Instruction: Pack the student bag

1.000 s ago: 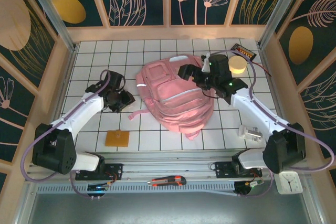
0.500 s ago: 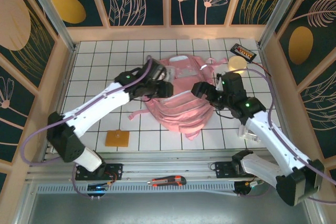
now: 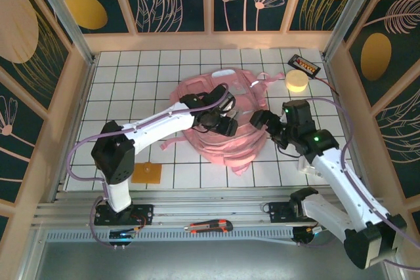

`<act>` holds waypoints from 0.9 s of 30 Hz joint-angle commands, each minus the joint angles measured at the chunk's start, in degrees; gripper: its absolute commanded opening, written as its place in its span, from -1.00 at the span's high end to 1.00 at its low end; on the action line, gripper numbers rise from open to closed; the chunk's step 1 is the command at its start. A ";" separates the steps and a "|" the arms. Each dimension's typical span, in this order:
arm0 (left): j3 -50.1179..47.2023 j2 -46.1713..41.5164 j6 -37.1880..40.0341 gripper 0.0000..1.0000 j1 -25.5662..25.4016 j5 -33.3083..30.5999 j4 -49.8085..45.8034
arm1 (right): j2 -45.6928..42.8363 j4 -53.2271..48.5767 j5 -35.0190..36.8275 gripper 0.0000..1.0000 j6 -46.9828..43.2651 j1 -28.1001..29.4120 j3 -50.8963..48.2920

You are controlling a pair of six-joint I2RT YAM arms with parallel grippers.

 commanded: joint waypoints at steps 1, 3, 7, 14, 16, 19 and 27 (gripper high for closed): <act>2.24 0.39 3.98 -0.44 -0.12 -0.93 -0.76 | 3.00 0.65 0.53 -0.98 -0.22 -0.56 3.21; 2.28 0.07 4.38 -0.63 -0.12 -1.24 -0.97 | 5.43 1.44 -0.09 -0.98 -0.55 -0.56 4.35; 2.20 -2.55 4.41 -0.76 -0.04 -2.47 -2.30 | 10.93 1.64 -0.92 -0.99 -0.93 -0.47 8.10; -4.17 -16.19 1.85 -0.78 4.61 -5.15 -3.83 | 25.34 -7.45 2.55 -0.90 -6.61 1.54 22.48; -7.46 -19.30 0.85 -0.76 6.97 -4.24 -2.44 | 30.13 -10.25 3.03 -0.82 -7.92 2.33 25.95; -10.64 -21.54 0.27 -0.75 8.80 -4.15 -1.36 | 36.47 -14.19 4.36 -0.78 -8.45 4.04 30.70; -14.12 -21.86 -0.62 -0.75 9.87 -7.16 -0.63 | 47.99 -21.56 9.46 -0.79 -7.26 9.66 41.99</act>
